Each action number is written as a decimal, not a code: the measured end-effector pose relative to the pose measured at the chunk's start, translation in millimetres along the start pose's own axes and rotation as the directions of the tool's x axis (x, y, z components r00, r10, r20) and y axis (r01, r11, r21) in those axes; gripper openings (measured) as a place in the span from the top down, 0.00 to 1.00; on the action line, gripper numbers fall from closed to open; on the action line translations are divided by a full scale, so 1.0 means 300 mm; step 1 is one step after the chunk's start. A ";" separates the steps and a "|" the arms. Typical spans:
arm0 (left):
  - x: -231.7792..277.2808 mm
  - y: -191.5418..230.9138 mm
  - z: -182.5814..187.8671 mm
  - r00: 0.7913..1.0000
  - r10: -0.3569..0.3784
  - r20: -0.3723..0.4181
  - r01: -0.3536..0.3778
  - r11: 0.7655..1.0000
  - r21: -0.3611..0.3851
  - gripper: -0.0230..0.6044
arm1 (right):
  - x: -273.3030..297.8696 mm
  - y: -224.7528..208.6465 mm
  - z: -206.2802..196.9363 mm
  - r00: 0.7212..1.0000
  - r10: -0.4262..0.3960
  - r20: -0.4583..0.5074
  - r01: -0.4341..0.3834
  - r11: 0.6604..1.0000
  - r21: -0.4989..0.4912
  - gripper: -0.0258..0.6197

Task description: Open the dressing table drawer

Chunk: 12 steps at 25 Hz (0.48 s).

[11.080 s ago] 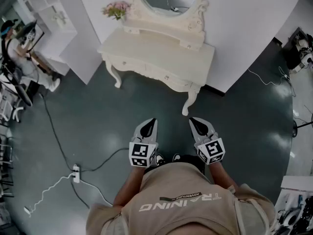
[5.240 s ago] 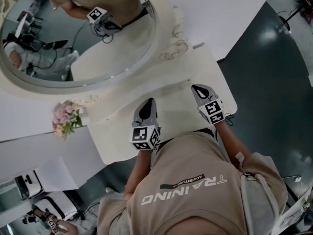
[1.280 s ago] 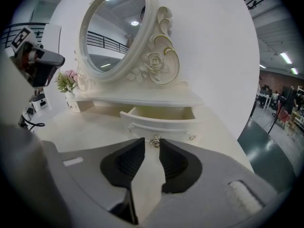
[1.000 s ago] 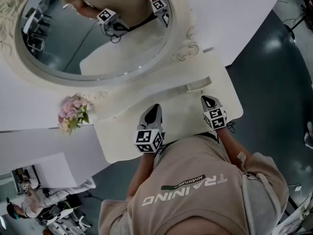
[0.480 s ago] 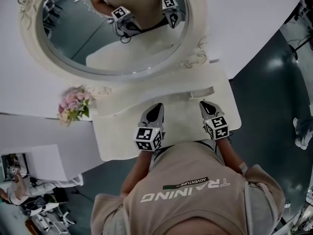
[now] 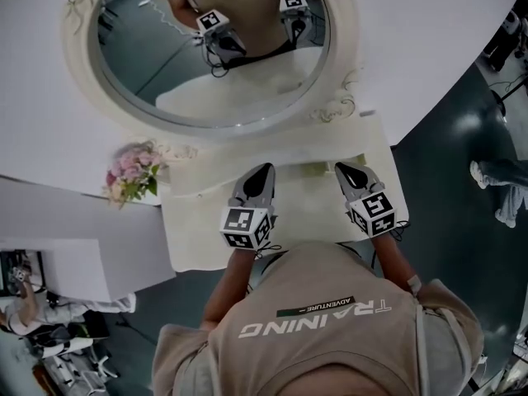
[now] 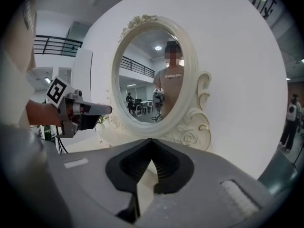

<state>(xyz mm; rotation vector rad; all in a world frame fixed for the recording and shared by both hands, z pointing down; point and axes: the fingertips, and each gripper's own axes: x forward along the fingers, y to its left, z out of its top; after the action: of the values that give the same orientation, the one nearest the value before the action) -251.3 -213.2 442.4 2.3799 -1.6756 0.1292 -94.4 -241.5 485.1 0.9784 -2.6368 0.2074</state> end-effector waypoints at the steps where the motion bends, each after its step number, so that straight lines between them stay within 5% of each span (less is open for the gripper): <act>1: -0.002 0.005 0.018 1.000 0.004 0.010 -0.004 1.000 0.005 0.93 | -0.002 0.009 0.035 1.000 0.006 0.016 -0.006 0.999 -0.033 0.96; 12: -0.018 0.005 0.192 0.993 -0.006 0.114 0.000 0.999 0.052 0.93 | -0.014 0.077 0.334 0.981 0.064 0.181 -0.032 0.984 -0.174 0.96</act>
<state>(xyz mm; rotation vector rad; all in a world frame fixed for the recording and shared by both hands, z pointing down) -257.8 -222.1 385.6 2.4710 -1.7397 0.0369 -131.2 -245.8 389.1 0.9175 -2.7927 -0.1035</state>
